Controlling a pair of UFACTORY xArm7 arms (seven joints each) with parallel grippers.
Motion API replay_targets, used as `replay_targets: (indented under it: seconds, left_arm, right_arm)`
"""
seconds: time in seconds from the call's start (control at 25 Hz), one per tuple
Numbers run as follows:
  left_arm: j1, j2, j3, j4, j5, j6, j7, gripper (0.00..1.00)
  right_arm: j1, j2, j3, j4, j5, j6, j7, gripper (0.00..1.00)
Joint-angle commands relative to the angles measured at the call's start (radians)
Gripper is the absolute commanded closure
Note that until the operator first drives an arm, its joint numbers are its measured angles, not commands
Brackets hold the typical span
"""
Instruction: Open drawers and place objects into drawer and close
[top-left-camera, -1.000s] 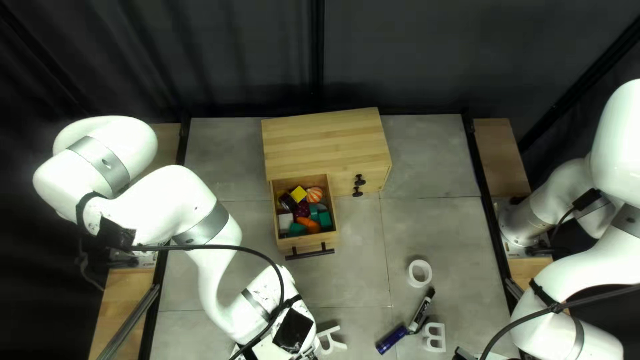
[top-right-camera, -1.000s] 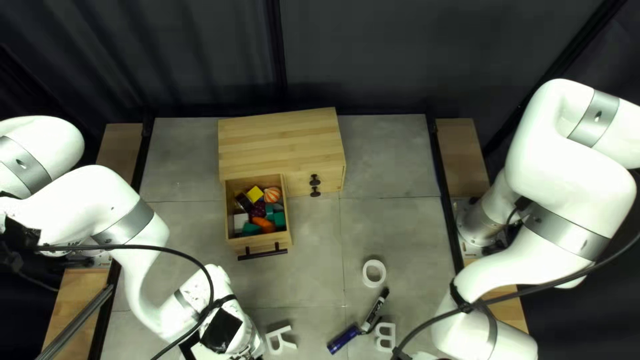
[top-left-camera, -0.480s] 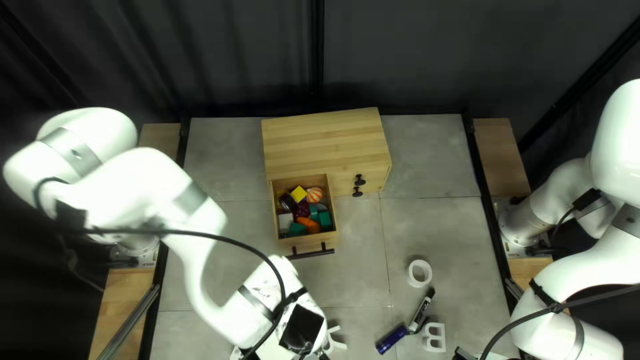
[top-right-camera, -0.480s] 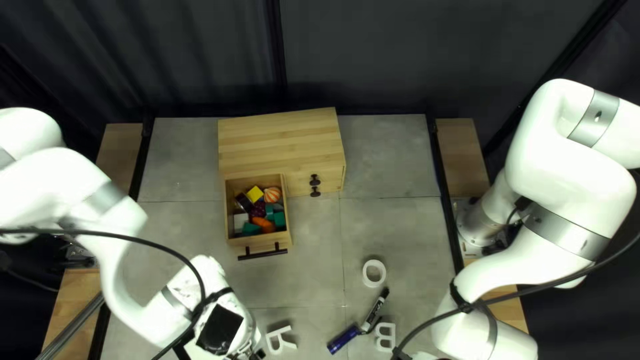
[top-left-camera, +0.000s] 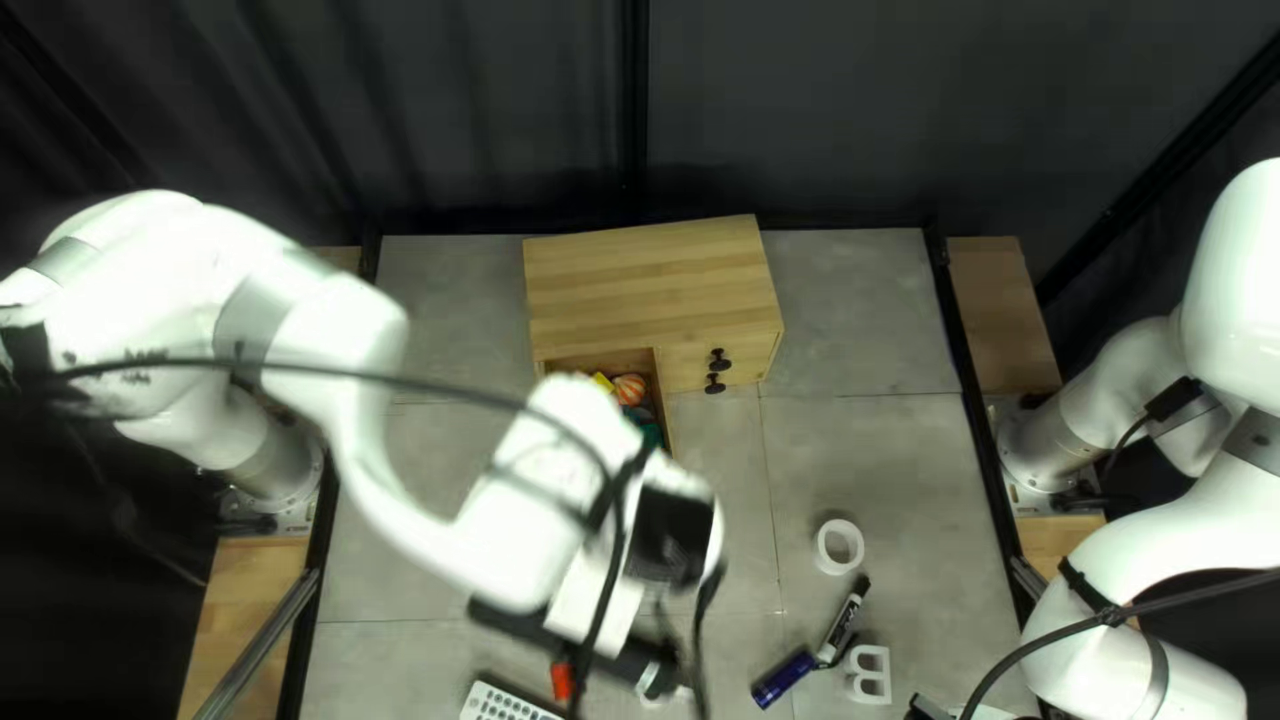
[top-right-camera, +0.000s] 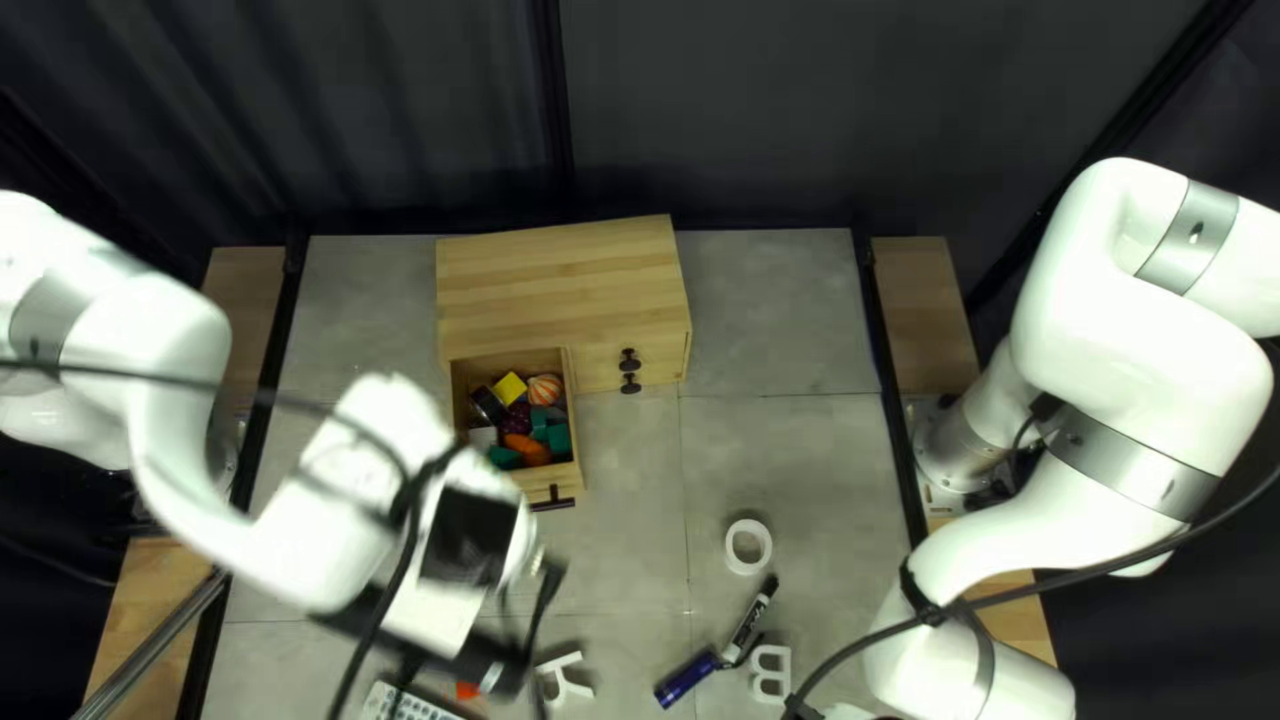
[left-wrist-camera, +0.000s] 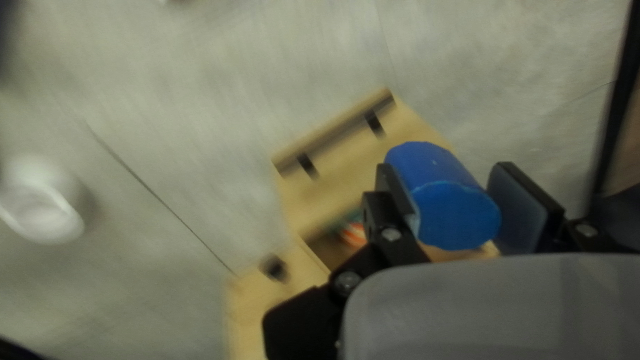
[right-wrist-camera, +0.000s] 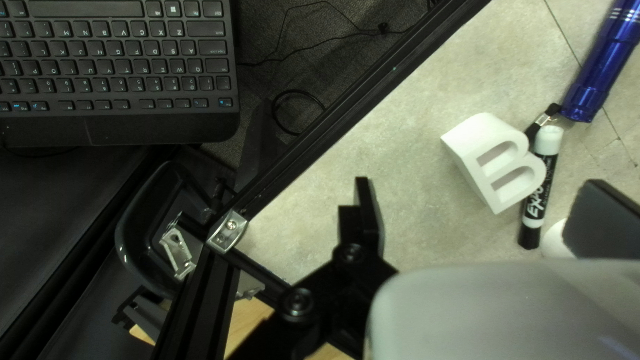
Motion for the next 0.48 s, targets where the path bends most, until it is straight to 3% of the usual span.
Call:
replay_targets:
  seconds: [0.04, 0.08, 0.12, 0.16, 0.2, 0.32, 0.48]
  left_arm:
    - [0.03, -0.047, 0.039, -0.134, 0.03, -0.12, -0.127, 0.86]
    - [0.038, -0.073, 0.045, -0.186, 0.032, -0.162, -0.15, 0.62]
    - [0.039, -0.078, 0.046, -0.194, 0.033, -0.168, -0.155, 0.2]
    - [0.044, -0.102, 0.051, -0.233, 0.033, -0.193, -0.173, 0.15]
    - [0.048, -0.125, 0.054, -0.264, 0.028, -0.209, -0.187, 0.0]
    - [0.039, -0.145, 0.046, -0.275, 0.02, -0.197, -0.209, 0.0]
    - [0.006, -0.118, 0.01, -0.21, -0.019, -0.157, -0.17, 0.0]
  right_arm:
    - [0.0, 0.0, 0.0, 0.0, 0.0, 0.0, 0.0, 0.0]
    - [0.0, 0.0, 0.0, 0.0, 0.0, 0.0, 0.0, 0.0]
    - [0.0, 0.0, 0.0, 0.0, 0.0, 0.0, 0.0, 0.0]
    - [0.0, 0.0, 0.0, 0.0, 0.0, 0.0, 0.0, 0.0]
    - [0.0, 0.0, 0.0, 0.0, 0.0, 0.0, 0.0, 0.0]
    - [0.0, 0.0, 0.0, 0.0, 0.0, 0.0, 0.0, 0.0]
    - [0.0, 0.0, 0.0, 0.0, 0.0, 0.0, 0.0, 0.0]
